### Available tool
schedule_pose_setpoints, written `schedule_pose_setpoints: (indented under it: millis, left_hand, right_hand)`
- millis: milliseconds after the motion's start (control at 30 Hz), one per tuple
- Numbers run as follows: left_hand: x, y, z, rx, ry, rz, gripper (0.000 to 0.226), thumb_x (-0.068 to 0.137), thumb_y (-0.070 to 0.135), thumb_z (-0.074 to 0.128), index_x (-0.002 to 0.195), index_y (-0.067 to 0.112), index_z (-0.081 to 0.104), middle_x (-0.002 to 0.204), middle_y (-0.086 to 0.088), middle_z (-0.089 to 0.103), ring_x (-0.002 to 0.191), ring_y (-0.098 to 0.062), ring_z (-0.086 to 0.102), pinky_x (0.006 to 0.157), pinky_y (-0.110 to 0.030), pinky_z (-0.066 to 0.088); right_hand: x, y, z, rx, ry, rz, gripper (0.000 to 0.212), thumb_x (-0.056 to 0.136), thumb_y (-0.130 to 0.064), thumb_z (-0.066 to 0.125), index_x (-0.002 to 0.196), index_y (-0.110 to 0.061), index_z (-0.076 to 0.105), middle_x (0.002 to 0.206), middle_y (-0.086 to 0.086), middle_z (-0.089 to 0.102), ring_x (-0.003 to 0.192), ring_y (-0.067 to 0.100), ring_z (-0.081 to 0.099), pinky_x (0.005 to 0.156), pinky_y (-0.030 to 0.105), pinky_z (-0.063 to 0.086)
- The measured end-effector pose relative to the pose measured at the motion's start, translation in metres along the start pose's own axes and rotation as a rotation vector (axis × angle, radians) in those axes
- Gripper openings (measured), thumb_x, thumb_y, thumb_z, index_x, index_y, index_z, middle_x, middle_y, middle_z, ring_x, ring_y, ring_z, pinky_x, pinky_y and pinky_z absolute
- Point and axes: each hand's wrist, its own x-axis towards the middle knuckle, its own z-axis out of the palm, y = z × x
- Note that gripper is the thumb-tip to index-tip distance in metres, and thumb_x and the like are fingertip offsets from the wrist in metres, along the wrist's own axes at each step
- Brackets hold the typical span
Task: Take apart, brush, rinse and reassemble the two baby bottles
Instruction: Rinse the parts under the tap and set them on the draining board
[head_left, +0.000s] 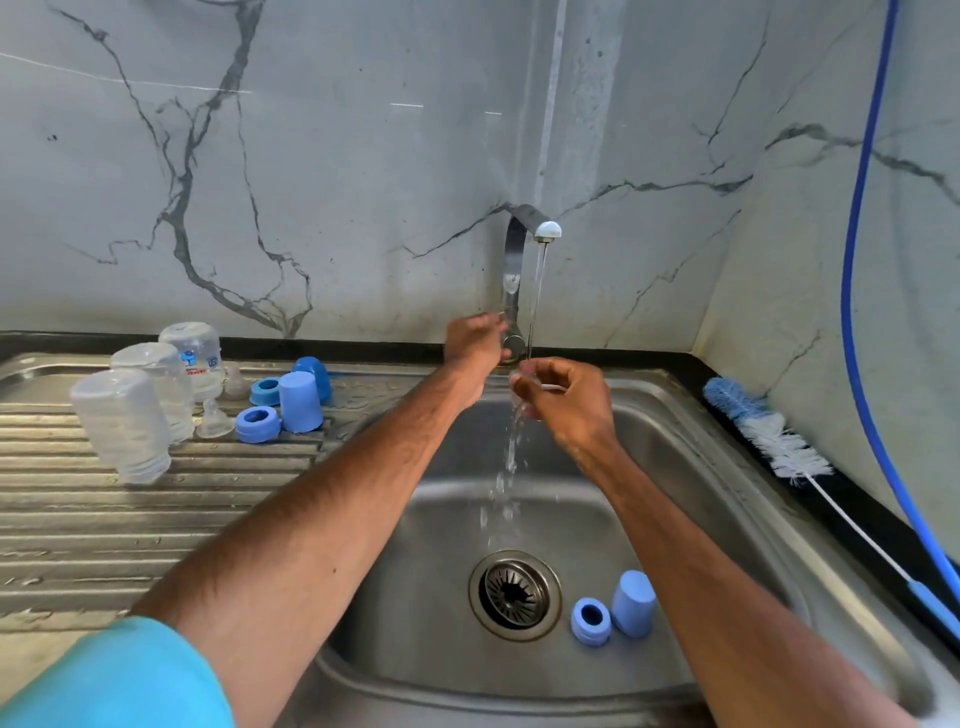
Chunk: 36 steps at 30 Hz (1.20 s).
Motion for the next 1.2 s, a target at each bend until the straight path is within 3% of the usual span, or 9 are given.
schedule_pose_setpoints:
  millis: [100, 233, 367, 500, 667, 767, 900, 1067, 1200]
  left_hand:
    - [-0.004, 0.012, 0.005, 0.333, -0.123, 0.151, 0.042, 0.101, -0.004, 0.046, 0.138, 0.01, 0.061, 0.146, -0.007, 0.059, 0.108, -0.02, 0.07, 0.088, -0.036, 0.06]
    - [-0.02, 0.012, -0.019, 0.494, -0.228, 0.167, 0.046, 0.101, 0.005, 0.049, 0.146, 0.014, 0.054, 0.144, -0.007, 0.06, 0.12, -0.034, 0.065, 0.1, -0.042, 0.056]
    - [-0.056, -0.003, -0.069, 0.624, -0.195, 0.229, 0.033, 0.083, 0.004, 0.051, 0.106, 0.019, 0.07, 0.099, -0.003, 0.069, 0.096, -0.017, 0.065, 0.093, -0.038, 0.055]
    - [-0.091, -0.011, -0.137, 0.758, -0.127, 0.325, 0.034, 0.085, 0.001, 0.063, 0.116, 0.013, 0.072, 0.11, 0.0, 0.074, 0.101, -0.012, 0.068, 0.094, -0.031, 0.056]
    - [-0.125, 0.001, -0.206, 0.833, 0.032, 0.518, 0.032, 0.083, 0.003, 0.066, 0.108, 0.022, 0.075, 0.099, 0.011, 0.075, 0.087, 0.002, 0.066, 0.075, -0.013, 0.051]
    - [-0.13, 0.02, -0.236, 0.803, 0.144, 0.587, 0.022, 0.09, 0.009, 0.067, 0.106, 0.022, 0.075, 0.098, 0.011, 0.075, 0.084, 0.0, 0.067, 0.073, -0.016, 0.052]
    - [-0.129, 0.036, -0.263, 0.746, 0.21, 0.559, 0.023, 0.089, 0.006, 0.065, 0.105, 0.019, 0.075, 0.096, 0.009, 0.076, 0.081, -0.004, 0.069, 0.077, -0.027, 0.059]
    - [-0.127, 0.042, -0.281, 0.738, 0.273, 0.537, 0.028, 0.089, -0.002, 0.06, 0.103, 0.017, 0.075, 0.093, 0.008, 0.075, 0.078, -0.003, 0.068, 0.08, -0.031, 0.06]
    - [-0.124, 0.048, -0.286, 0.724, 0.323, 0.534, 0.027, 0.089, 0.0, 0.061, 0.1, 0.019, 0.076, 0.09, 0.009, 0.075, 0.08, -0.005, 0.07, 0.081, -0.032, 0.061]
  right_hand:
    - [-0.001, -0.006, 0.003, 0.162, -0.023, 0.175, 0.015, 0.097, -0.02, 0.073, 0.105, -0.008, 0.077, 0.086, 0.007, 0.08, 0.077, 0.027, 0.076, 0.079, 0.038, 0.064]
    - [-0.008, -0.014, 0.008, 0.461, -0.221, 0.554, 0.014, 0.102, -0.006, 0.059, 0.106, 0.0, 0.071, 0.096, 0.024, 0.072, 0.061, 0.013, 0.059, 0.051, 0.021, 0.049]
    - [-0.016, -0.022, 0.021, 0.576, -0.427, 0.699, 0.011, 0.095, -0.007, 0.068, 0.104, -0.001, 0.069, 0.099, 0.021, 0.072, 0.057, 0.009, 0.054, 0.046, 0.014, 0.047]
    - [-0.031, -0.037, 0.051, 0.215, -0.365, 0.53, 0.035, 0.067, -0.011, 0.092, 0.096, -0.002, 0.075, 0.085, 0.014, 0.075, 0.065, 0.016, 0.064, 0.06, 0.024, 0.058]
    - [-0.054, -0.075, 0.093, -0.012, -0.373, 0.188, 0.021, 0.074, -0.016, 0.093, 0.09, -0.007, 0.081, 0.084, 0.01, 0.08, 0.073, 0.015, 0.071, 0.056, 0.016, 0.054]
    - [-0.067, -0.109, 0.126, -0.116, -0.439, -0.031, 0.022, 0.076, -0.013, 0.091, 0.096, -0.011, 0.082, 0.085, 0.006, 0.08, 0.082, 0.018, 0.076, 0.069, 0.027, 0.061]
    - [-0.082, -0.144, 0.175, -0.293, -0.481, -0.358, 0.018, 0.073, -0.011, 0.09, 0.087, -0.011, 0.08, 0.06, -0.014, 0.061, 0.054, -0.016, 0.057, 0.056, 0.009, 0.041]
    - [-0.09, -0.142, 0.218, -0.395, -0.485, -0.36, 0.014, 0.072, 0.001, 0.085, 0.074, -0.003, 0.072, 0.055, -0.014, 0.05, 0.051, 0.002, 0.051, 0.05, 0.008, 0.036]
    - [-0.097, -0.126, 0.235, -0.376, -0.502, -0.301, 0.043, 0.075, 0.003, 0.084, 0.063, -0.021, 0.051, 0.061, -0.01, 0.052, 0.051, 0.002, 0.047, 0.049, 0.008, 0.037]
